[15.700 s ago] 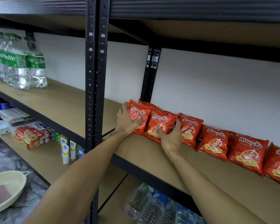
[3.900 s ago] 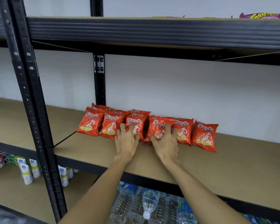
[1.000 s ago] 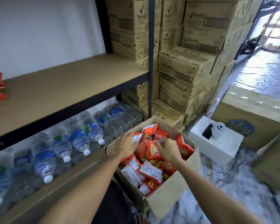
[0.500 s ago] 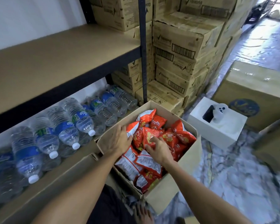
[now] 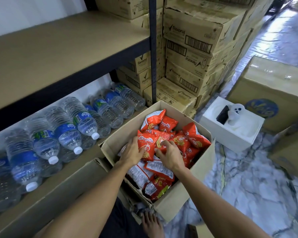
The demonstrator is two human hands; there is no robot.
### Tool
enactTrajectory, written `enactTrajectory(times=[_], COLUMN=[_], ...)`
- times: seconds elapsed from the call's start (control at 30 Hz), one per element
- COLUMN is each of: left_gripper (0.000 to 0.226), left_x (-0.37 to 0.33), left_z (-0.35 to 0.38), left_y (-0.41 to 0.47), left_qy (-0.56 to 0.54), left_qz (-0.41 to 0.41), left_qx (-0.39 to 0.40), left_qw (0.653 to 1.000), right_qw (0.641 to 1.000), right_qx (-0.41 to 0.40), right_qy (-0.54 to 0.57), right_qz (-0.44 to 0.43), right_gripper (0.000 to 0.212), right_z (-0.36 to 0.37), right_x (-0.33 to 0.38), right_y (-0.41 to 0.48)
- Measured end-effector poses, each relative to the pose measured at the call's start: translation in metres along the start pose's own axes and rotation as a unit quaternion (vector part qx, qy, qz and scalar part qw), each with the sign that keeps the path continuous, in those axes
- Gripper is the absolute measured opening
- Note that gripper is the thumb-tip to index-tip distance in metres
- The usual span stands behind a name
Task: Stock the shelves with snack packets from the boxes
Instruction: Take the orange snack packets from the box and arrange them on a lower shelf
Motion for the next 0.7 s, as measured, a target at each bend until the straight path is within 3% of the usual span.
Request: enactTrajectory(times=[0.07, 0.17, 0.27, 0.33, 0.5, 0.63, 0.7], left_gripper=[0.07, 0.087, 0.093, 0.084, 0.026, 0.009, 0.016], left_x=[0.006, 0.015, 0.022, 0.027, 0.035, 0.028, 0.028], left_z=[0.006, 0.01, 0.011, 0.008, 0.007, 0.009, 0.011], left_y=[0.001, 0.001, 0.007, 0.01, 0.009, 0.008, 0.01], left_qy=[0.005, -0.072, -0.108, -0.103, -0.158, -0.237, -0.24], left_qz=[-0.032, -0.1, -0.14, -0.161, -0.172, -0.178, -0.182], left_qx=[0.014, 0.029, 0.021, 0.004, 0.008, 0.024, 0.019], left_qw=[0.999, 0.992, 0.984, 0.982, 0.972, 0.955, 0.953], right_qw=[1.0, 1.0, 1.0, 1.0, 0.999, 0.999, 0.999], right_qx=[0.001, 0.001, -0.001, -0.004, -0.013, -0.017, -0.025], right_qy=[0.0, 0.003, 0.011, 0.02, 0.036, 0.034, 0.029], right_qz=[0.001, -0.003, 0.005, 0.006, 0.0, 0.0, -0.005], right_gripper=[0.043, 0.043, 0.044, 0.045, 0.042, 0.038, 0.038], right_z=[0.0, 0.001, -0.001, -0.002, -0.005, -0.007, -0.011], right_x=[0.001, 0.003, 0.003, 0.005, 0.008, 0.005, 0.006], right_y=[-0.001, -0.003, -0.002, 0.001, 0.011, 0.017, 0.023])
Point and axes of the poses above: each hand's wrist, its own y-axis towards the middle knuckle, its own z-axis out of the palm, x = y × z, the point moved 7 cm from there along y, towards the middle knuckle, and after that the axes turned 11 degrees about y, right-handed, at the moved point
